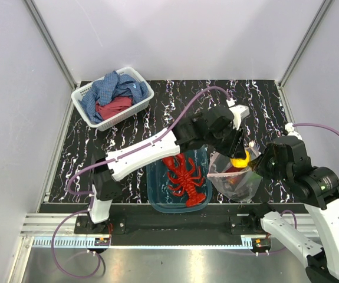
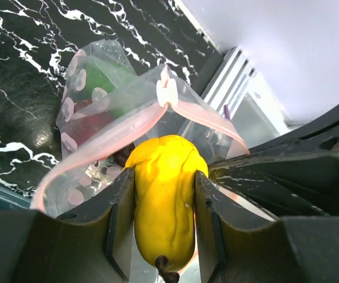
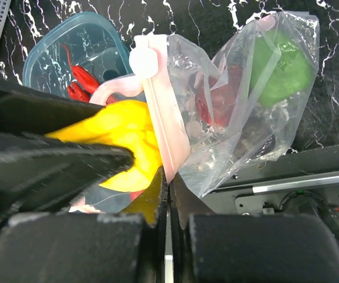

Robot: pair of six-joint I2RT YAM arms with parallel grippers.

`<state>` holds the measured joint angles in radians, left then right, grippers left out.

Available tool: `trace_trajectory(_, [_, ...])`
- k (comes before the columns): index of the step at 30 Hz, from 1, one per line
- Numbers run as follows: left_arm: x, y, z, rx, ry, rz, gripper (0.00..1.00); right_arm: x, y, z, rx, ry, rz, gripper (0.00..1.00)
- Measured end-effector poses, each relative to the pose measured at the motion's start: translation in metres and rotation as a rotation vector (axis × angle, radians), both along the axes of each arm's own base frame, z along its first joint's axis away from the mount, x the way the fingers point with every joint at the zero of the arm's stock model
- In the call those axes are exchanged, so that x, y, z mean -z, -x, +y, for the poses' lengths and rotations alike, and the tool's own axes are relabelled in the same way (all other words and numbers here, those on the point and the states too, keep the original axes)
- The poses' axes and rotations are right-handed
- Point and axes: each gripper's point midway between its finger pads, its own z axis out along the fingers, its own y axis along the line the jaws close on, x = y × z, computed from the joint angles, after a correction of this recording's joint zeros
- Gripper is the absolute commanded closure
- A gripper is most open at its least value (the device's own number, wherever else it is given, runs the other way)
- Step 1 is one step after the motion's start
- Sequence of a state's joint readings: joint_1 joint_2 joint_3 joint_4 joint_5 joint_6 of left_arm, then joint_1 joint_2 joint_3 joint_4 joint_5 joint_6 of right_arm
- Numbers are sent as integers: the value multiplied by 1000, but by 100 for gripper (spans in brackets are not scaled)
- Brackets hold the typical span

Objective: Open the zip-top bag and remove the fake food

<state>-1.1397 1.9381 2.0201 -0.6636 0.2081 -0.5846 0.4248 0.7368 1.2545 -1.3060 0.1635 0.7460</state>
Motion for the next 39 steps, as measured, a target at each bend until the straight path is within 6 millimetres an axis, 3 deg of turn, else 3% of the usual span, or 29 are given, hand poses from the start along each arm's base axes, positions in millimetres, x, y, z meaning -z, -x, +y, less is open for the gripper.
trace_trajectory(5, [-19, -4, 3, -12, 41, 33, 100, 4, 3, -3, -14, 22, 2, 100])
trace_trajectory(8, [-39, -5, 18, -26, 68, 13, 100, 10, 5, -5, -13, 38, 21, 100])
trace_trajectory(10, [-51, -5, 39, -42, 80, -11, 100, 12, 7, -7, -11, 51, 30, 100])
trace_trajectory(15, [-68, -17, 121, -163, 89, -66, 100, 12, 6, -12, -6, 74, 23, 100])
trace_trajectory(18, [-41, -27, 159, -246, 33, -54, 100, 8, 6, -15, -2, 91, 14, 100])
trace_trajectory(20, [-1, -27, 175, -279, -60, -13, 100, 4, 5, -16, -1, 97, 7, 100])
trace_trajectory(24, [106, -14, 202, -302, -320, 111, 100, -6, 3, -16, -3, 97, -10, 100])
trace_trajectory(26, [145, -4, 217, -303, -427, 166, 97, -9, 2, -15, -3, 95, -17, 100])
trace_trajectory(28, [171, 5, 230, -303, -503, 201, 86, -10, 1, -15, -4, 94, -19, 100])
trace_trajectory(29, [179, 8, 236, -305, -527, 210, 73, -10, 1, -15, -4, 95, -18, 100])
trace_trajectory(31, [187, 10, 242, -311, -551, 213, 57, -10, 1, -15, -3, 95, -18, 100])
trace_trajectory(32, [189, 10, 243, -313, -555, 212, 32, -10, 1, -15, -3, 94, -18, 100])
trace_trajectory(33, [190, 10, 244, -314, -557, 210, 25, -10, 1, -15, -3, 94, -18, 100])
trace_trajectory(36, [190, 9, 243, -312, -555, 199, 14, -10, 1, -15, -3, 94, -18, 100])
trace_trajectory(39, [187, 10, 240, -294, -543, 179, 18, -10, 1, -15, -4, 94, -17, 100])
